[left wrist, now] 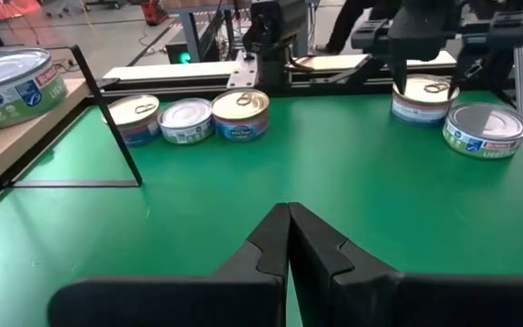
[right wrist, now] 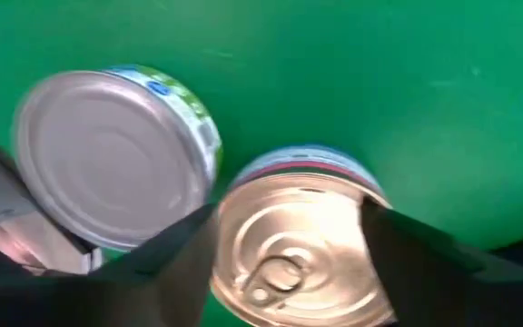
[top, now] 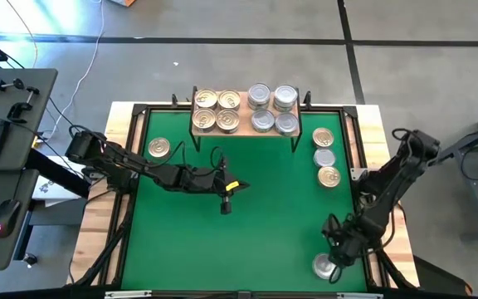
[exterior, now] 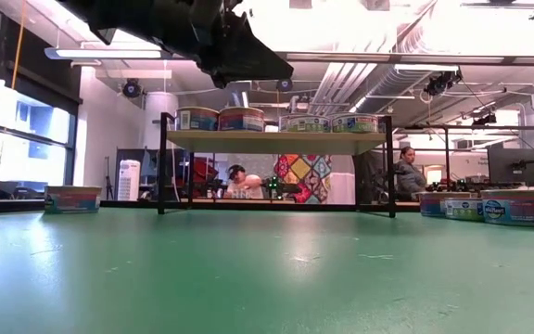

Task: Stack canned seafood by type on shelf
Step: Stack the blue tuna can on top of the other blue tuna can on the shelf

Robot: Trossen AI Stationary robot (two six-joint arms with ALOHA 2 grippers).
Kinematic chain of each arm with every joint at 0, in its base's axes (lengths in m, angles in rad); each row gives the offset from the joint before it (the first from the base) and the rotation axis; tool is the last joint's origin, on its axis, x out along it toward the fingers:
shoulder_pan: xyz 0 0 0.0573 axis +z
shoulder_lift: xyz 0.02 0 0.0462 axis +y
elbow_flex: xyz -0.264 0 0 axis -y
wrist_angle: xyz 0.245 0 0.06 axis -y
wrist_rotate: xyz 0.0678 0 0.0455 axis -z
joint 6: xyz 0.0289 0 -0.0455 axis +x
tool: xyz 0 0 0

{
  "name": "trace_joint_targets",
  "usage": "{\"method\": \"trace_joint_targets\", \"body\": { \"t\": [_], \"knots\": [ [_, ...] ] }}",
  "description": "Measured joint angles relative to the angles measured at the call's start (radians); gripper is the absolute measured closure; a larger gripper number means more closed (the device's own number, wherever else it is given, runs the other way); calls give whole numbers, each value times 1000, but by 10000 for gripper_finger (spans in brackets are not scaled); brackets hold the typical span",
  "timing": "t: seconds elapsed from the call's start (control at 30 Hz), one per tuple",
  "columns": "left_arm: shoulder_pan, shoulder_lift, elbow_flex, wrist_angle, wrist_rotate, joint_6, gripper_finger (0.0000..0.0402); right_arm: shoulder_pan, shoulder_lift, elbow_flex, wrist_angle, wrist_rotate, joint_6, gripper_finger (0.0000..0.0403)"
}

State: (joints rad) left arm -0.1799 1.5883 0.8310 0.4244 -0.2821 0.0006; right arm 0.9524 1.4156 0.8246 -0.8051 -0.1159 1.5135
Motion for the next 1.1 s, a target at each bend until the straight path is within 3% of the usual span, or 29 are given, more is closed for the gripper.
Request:
{"method": "trace_joint_targets", "body": {
  "t": [0.13,0.23,0.47,0.63,0.73,0.83,0.97,1.1],
  "knots": [
    [0,0,0,1,0,0,401,-3,59,5,-43,-36,-15,224],
    [-2,0,0,1,0,1,401,-22,67,4,-53,-6,-62,290],
    [-28,-1,3,-1,-36,3,401,-155,69,-3,131,411,-300,395],
    [-44,-1,4,-10,-55,2,401,-221,61,-5,445,632,-665,384],
    [-48,-1,4,-33,-55,-15,401,-204,26,-5,464,708,-766,378],
    [-56,-2,4,-94,-55,-66,401,-159,-42,-3,364,774,-708,377],
    [-76,-2,4,-200,-34,-165,401,-88,-105,-3,156,772,-494,376],
    [-98,36,2,-200,125,-246,402,-37,-100,-24,85,706,-390,347]
  ]
}}
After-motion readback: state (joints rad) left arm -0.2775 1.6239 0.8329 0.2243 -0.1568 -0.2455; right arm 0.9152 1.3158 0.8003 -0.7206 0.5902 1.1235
